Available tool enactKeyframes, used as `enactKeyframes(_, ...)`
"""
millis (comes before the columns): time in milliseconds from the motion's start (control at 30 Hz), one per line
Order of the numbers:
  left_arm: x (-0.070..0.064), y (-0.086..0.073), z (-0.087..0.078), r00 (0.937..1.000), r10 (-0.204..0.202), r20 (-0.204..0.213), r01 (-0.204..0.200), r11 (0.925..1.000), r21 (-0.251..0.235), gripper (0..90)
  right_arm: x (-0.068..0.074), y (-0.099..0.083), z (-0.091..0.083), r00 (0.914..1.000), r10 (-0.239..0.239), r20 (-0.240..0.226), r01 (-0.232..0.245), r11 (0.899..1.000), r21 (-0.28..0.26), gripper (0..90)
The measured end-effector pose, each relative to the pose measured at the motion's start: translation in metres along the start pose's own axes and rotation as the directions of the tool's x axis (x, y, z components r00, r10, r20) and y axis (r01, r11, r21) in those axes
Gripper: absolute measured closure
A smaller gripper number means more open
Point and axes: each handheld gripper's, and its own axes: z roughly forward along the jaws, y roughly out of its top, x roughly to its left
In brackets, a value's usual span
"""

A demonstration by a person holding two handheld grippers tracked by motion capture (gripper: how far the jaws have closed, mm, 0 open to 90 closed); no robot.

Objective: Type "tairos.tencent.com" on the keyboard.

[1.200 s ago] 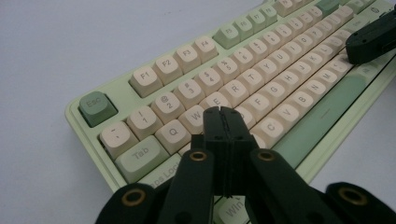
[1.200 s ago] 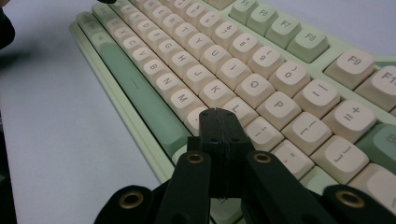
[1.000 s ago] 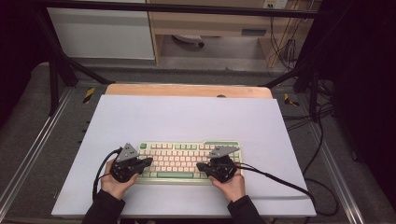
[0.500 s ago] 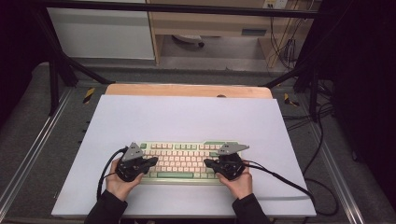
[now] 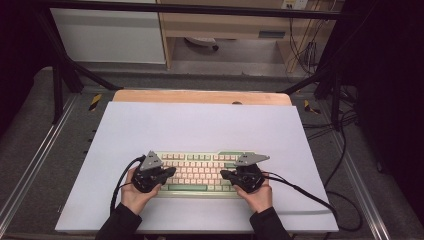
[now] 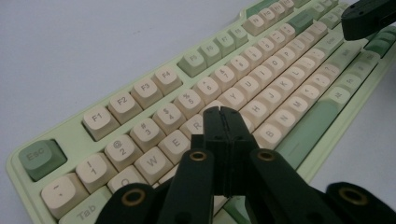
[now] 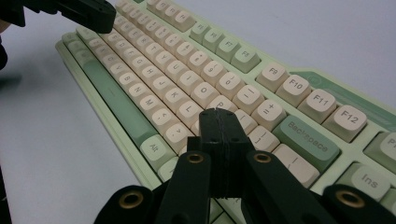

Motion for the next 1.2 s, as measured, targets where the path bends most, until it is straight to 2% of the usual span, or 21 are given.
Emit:
enactKeyframes(433, -0.005, 0.013, 0.019, 0.9998, 0.015, -0.015, -0.015, 0.9998, 0.011, 90.0, 0.001, 0.000, -0.001, 1.0000, 0.004, -0.005, -0.004, 1.000, 0.000, 90.0)
enactKeyframes(733, -0.005, 0.012, 0.031, 0.9994, 0.022, -0.025, -0.021, 0.9991, 0.037, 90.0, 0.001, 0.000, -0.002, 1.0000, 0.004, -0.006, -0.004, 1.000, -0.004, 90.0)
enactKeyframes(1200, -0.006, 0.010, 0.039, 0.9990, 0.036, -0.026, -0.034, 0.9980, 0.053, 90.0, 0.001, 0.001, -0.002, 1.0000, 0.002, -0.007, -0.002, 1.000, -0.004, 90.0)
